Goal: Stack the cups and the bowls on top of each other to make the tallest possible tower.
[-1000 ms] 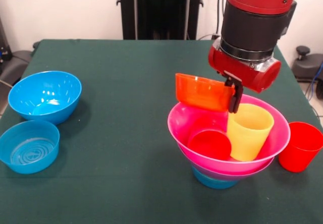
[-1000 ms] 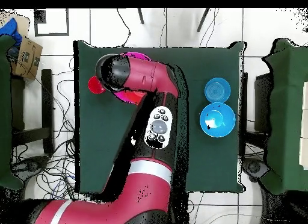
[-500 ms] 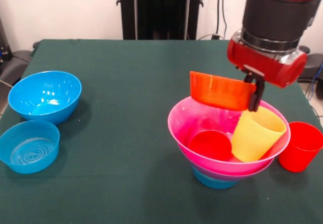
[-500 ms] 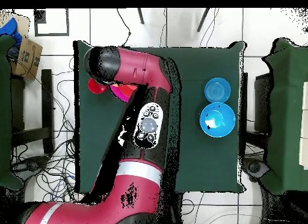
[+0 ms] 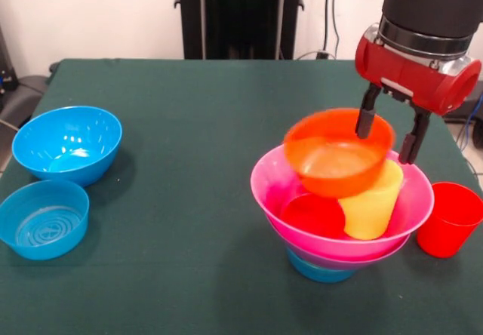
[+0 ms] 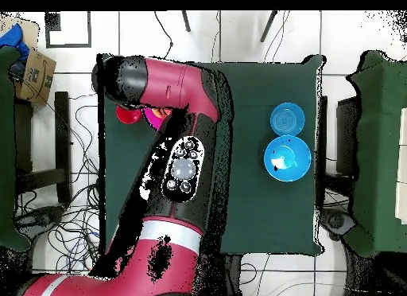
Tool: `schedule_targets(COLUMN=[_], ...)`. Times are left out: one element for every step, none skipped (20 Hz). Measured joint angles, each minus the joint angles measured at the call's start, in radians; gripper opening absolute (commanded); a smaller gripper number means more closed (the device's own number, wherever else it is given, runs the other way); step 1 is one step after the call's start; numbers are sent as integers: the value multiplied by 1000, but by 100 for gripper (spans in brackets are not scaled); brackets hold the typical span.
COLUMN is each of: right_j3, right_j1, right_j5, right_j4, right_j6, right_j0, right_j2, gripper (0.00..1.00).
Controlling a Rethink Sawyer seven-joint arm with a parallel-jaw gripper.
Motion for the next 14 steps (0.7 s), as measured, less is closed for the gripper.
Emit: schedule_targets(right_j3=[0, 0, 0, 0, 0, 0, 0, 0, 2, 3, 5, 7, 10, 11], right_j1=[-1, -3, -5, -6, -8, -10, -13, -15, -18, -20, -23, -28, -33, -36], right_j5=[0, 0, 0, 0, 0, 0, 0, 0, -1, -2, -4, -8, -12, -15], right_j4=[2, 6, 9, 10, 12, 12, 12, 12, 12, 12, 12, 12, 12, 12], right_j6=[0, 0, 0, 0, 0, 0, 0, 0, 0, 0, 0, 0, 0, 0], right_j0=[1, 1, 1, 1, 1, 1, 1, 1, 1, 1, 1, 1, 1, 1], right_j2=[-1, -2, -2, -3, -3, -2, -2, -2, -2, -3, -2, -2, -3, -3], gripper=[100, 100, 100, 100, 100, 100, 100, 100, 100, 100, 100, 100, 100, 100])
